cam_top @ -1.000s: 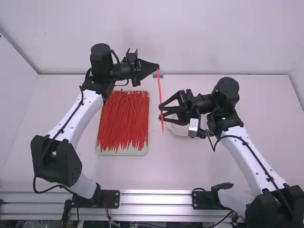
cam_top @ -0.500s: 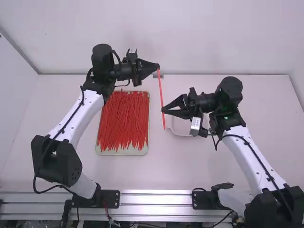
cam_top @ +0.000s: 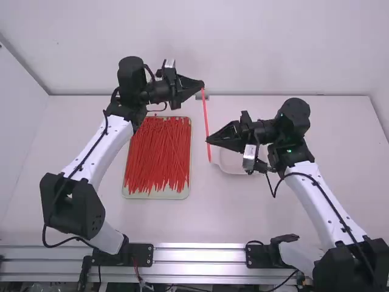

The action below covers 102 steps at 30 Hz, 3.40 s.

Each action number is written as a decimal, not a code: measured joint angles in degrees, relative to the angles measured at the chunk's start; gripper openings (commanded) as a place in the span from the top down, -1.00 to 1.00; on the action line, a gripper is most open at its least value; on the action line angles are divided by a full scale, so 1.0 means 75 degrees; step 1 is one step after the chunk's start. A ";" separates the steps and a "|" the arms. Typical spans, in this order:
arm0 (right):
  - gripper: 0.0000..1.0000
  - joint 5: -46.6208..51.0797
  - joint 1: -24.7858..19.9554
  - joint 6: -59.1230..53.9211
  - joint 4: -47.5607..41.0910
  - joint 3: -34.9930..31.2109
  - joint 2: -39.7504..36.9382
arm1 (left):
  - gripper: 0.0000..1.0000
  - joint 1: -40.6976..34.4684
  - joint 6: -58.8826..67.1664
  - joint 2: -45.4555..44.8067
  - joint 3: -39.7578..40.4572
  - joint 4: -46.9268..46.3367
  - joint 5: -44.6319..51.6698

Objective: Fasten the cable tie

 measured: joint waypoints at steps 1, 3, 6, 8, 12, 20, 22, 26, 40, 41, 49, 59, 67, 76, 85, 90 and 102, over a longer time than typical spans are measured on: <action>1.00 0.0052 0.0000 0.0254 -0.0087 0.0000 0.0000 | 0.96 0.0000 0.0271 0.0000 0.0000 0.0003 -0.0009; 1.00 0.0105 0.0000 0.0676 -0.0201 0.0000 -0.0003 | 0.96 0.0000 0.0930 0.0000 -0.0003 0.0000 -0.0026; 1.00 0.0160 0.0000 0.1472 -0.0256 0.0000 -0.0003 | 0.96 -0.0003 0.2101 0.0000 0.0000 -0.0117 -0.0026; 1.00 0.0169 0.0000 0.1900 -0.0259 0.0000 -0.0003 | 0.96 0.0000 0.2696 0.0000 0.0000 -0.0277 -0.0026; 1.00 0.0224 0.0000 0.3413 -0.0259 0.0000 -0.0003 | 0.97 -0.0003 0.4022 0.0000 0.0000 -0.0880 -0.0029; 1.00 0.0833 -0.0166 0.6610 0.0070 0.0000 -0.0003 | 0.96 -0.0009 0.5260 0.0000 0.0000 -0.1166 -0.0035; 1.00 0.1020 -0.0166 0.7053 0.0146 0.0000 -0.0003 | 0.96 -0.0009 0.5351 0.0000 0.0000 -0.1166 -0.0058; 1.00 0.1090 -0.0163 0.7216 0.0140 -0.0003 -0.0003 | 0.97 -0.0009 0.5421 0.0000 0.0000 -0.1169 -0.0058; 1.00 0.2098 0.0157 1.0165 0.1399 -0.0009 -0.0003 | 0.97 -0.0009 0.8711 0.0000 0.0000 -0.1014 -0.0052; 1.00 0.2328 0.0108 1.0765 0.1504 -0.0009 -0.0003 | 0.97 -0.0009 0.9078 0.0000 0.0000 -0.0924 -0.0052; 1.00 0.2929 -0.0353 1.3522 0.1673 -0.0009 0.0009 | 0.97 -0.0009 1.0363 0.0000 0.0000 -0.0023 -0.0055; 1.00 0.2623 -0.0219 1.6151 0.2127 -0.0009 0.0740 | 0.97 -0.0009 1.1220 0.0000 0.0000 0.0895 -0.0020; 1.00 0.2154 -0.0029 1.7334 0.2124 -0.0009 0.0822 | 0.97 0.0023 1.1811 0.0000 0.0000 0.1378 0.0423; 1.00 0.2127 0.0227 1.7844 0.2122 -0.0009 0.0822 | 0.97 0.0023 1.1946 0.0000 0.0000 0.2133 0.1734; 1.00 0.2226 0.0227 1.8147 0.2116 -0.0012 0.0822 | 0.97 0.0020 1.2356 0.0000 0.0000 0.2075 0.2556; 1.00 0.2253 0.0227 1.8217 0.2119 -0.0012 0.0822 | 0.97 0.0020 1.2616 0.0000 0.0000 0.2069 0.2728; 1.00 0.2305 0.0227 1.8374 0.2116 -0.0012 0.0822 | 0.97 0.0023 1.2607 0.0000 0.0000 0.2189 0.2460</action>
